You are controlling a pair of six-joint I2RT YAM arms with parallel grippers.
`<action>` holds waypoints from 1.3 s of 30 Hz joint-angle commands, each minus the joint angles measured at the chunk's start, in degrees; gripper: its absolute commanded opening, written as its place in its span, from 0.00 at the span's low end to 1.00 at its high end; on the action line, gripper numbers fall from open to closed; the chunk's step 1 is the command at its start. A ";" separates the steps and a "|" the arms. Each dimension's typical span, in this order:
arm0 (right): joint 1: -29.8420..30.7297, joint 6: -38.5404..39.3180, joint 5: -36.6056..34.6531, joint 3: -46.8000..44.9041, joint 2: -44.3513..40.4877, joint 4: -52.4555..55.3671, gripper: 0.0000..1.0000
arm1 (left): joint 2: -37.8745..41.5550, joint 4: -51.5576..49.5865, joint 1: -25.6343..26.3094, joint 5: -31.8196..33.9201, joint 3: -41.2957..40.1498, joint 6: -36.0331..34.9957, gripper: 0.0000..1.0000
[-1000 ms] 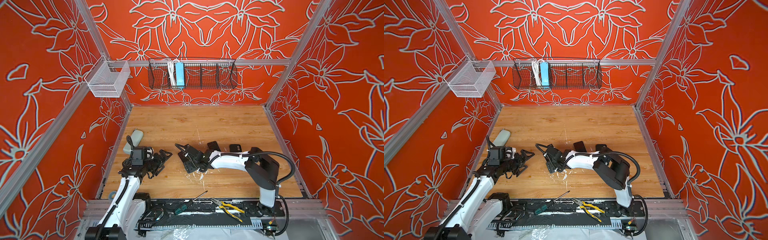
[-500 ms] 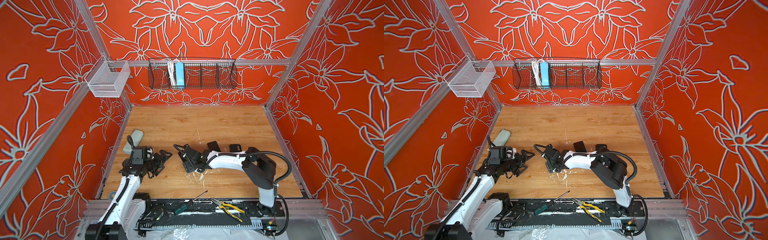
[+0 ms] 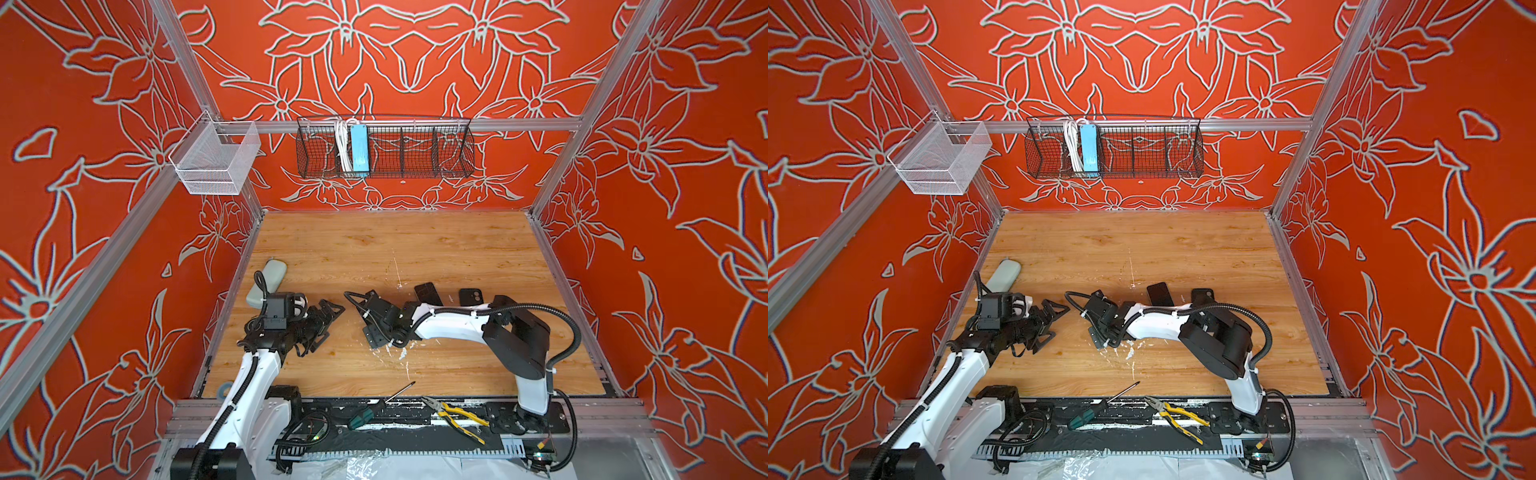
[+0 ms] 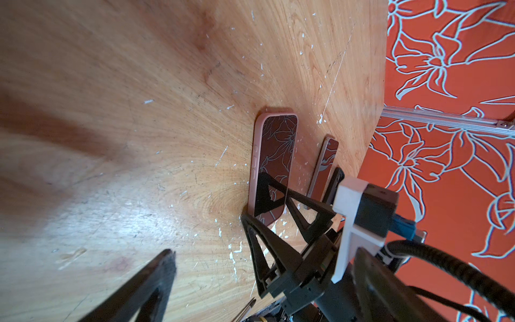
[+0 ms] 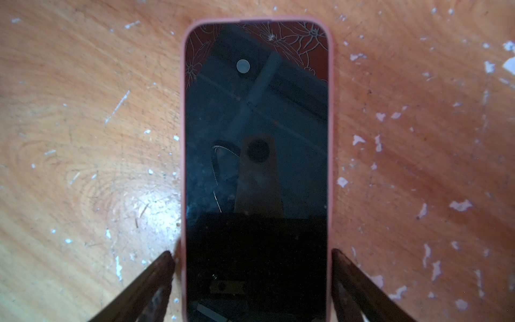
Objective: Take the phone out of the phone case
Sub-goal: Pick up the phone from the center of the table.
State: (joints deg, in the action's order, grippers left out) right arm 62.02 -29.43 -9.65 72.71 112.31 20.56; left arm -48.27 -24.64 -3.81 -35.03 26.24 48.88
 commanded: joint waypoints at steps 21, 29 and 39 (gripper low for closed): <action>0.04 0.91 -0.80 -0.81 0.21 -3.61 0.55 | -1.83 1.88 -0.33 -0.66 0.83 -0.98 0.97; -1.89 0.43 3.05 -2.95 -3.37 -6.84 0.52 | -3.56 3.50 -0.40 -2.83 0.78 -1.42 0.97; -3.57 -0.71 6.56 -5.12 -7.41 -9.23 0.48 | -7.45 9.57 0.54 -7.51 -0.05 -1.11 0.97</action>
State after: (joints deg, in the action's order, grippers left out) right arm 58.81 -29.12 -4.19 67.94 108.09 14.22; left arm -54.48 -17.82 -3.70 -40.38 26.24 48.21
